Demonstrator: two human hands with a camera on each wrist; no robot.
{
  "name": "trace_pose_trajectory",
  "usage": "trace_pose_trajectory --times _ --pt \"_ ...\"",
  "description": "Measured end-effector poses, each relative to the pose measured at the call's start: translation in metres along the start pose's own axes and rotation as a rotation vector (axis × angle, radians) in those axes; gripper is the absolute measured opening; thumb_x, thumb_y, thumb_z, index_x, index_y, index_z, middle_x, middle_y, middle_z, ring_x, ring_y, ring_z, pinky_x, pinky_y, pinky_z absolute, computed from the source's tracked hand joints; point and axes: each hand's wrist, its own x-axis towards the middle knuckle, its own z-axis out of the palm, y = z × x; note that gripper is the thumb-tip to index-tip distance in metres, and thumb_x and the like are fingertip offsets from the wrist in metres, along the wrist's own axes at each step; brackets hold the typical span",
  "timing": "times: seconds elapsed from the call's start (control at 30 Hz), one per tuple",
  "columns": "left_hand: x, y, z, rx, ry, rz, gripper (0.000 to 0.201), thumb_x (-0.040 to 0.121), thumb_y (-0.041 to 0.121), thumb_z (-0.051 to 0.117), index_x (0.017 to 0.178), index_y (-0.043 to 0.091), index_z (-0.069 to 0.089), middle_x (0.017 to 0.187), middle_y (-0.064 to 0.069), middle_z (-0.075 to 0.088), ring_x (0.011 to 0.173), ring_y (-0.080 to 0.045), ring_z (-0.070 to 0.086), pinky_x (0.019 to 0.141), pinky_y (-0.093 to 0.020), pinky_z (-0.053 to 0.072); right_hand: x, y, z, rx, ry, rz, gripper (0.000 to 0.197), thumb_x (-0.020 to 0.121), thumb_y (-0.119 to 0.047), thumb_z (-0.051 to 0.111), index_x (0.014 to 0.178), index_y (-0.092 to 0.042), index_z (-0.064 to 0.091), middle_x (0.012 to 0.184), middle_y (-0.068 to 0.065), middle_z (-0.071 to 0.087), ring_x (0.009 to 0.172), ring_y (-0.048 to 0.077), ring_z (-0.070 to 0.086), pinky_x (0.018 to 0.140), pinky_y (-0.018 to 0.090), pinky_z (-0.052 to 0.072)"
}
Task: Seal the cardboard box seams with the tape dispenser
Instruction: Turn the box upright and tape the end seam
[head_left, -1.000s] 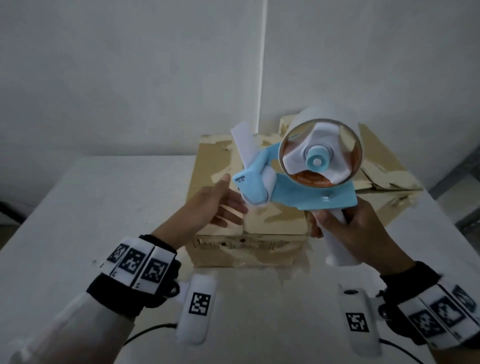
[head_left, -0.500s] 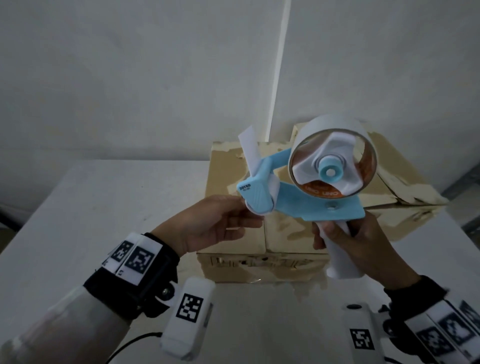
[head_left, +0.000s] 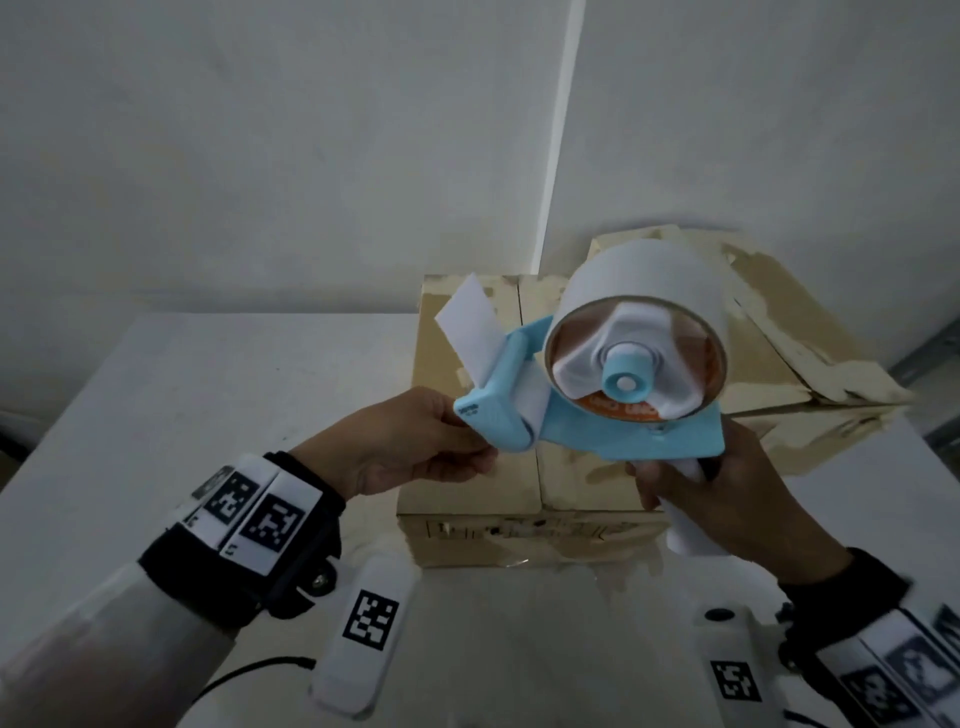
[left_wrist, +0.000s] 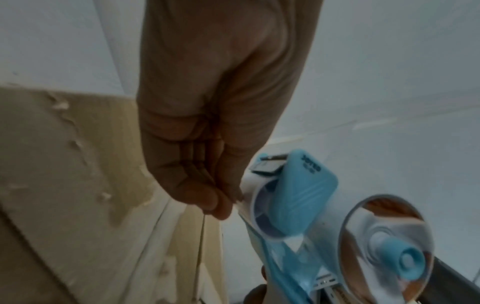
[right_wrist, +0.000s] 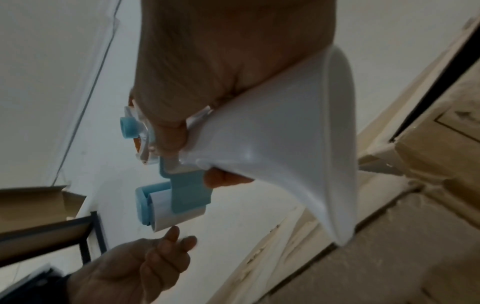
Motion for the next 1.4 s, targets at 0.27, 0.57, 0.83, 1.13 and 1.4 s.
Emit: trace_pose_trajectory --times 0.27,0.57,0.83,1.13,1.4 --pt "-0.013 -0.014 0.004 0.073 0.133 0.010 0.020 0.089 -0.005 0.049 0.076 0.007 0.058 0.073 -0.011 0.059 0.044 -0.005 0.059 0.046 -0.013 0.051 0.000 -0.007 0.006 -0.056 -0.146 -0.045 0.025 0.055 -0.030 0.074 0.070 -0.048 0.067 0.064 -0.031 0.066 0.063 -0.011 0.063 0.055 0.002 0.044" --pt "-0.026 -0.033 -0.008 0.140 0.187 -0.008 0.009 0.083 -0.003 0.058 0.090 0.003 0.061 0.081 -0.011 0.063 0.056 -0.006 0.064 0.053 -0.015 0.054 0.003 -0.002 0.000 -0.145 -0.307 0.037 0.043 0.056 -0.045 0.077 0.097 -0.048 0.062 0.093 -0.027 0.069 0.088 -0.004 0.064 0.072 0.007 0.048" --pt "-0.028 -0.049 -0.035 0.187 0.263 -0.030 0.011 0.081 0.011 0.064 0.081 0.001 0.066 0.065 -0.005 0.068 0.051 -0.002 0.063 0.053 -0.012 0.052 0.005 0.005 -0.028 -0.182 -0.262 0.185 0.036 0.050 -0.031 0.087 0.078 -0.033 0.066 0.068 -0.022 0.071 0.061 -0.007 0.064 0.050 0.008 0.047" --pt "-0.029 -0.065 -0.044 0.160 0.315 -0.016 0.016 0.086 0.017 0.059 0.076 0.008 0.067 0.057 0.004 0.069 0.052 -0.001 0.063 0.054 -0.012 0.052 0.003 0.009 -0.017 -0.249 -0.272 0.220 0.042 0.048 -0.049 0.082 0.086 -0.037 0.068 0.088 -0.021 0.071 0.075 -0.005 0.065 0.061 0.010 0.051" --pt "-0.027 -0.073 -0.047 0.165 0.325 -0.026 0.017 0.087 0.020 0.058 0.079 0.008 0.067 0.059 0.004 0.068 0.052 0.000 0.062 0.053 -0.012 0.052 0.001 0.009 -0.009 -0.308 -0.312 0.157 0.049 0.058 -0.005 0.081 0.087 -0.038 0.058 0.076 -0.036 0.066 0.073 -0.014 0.061 0.060 0.001 0.044"
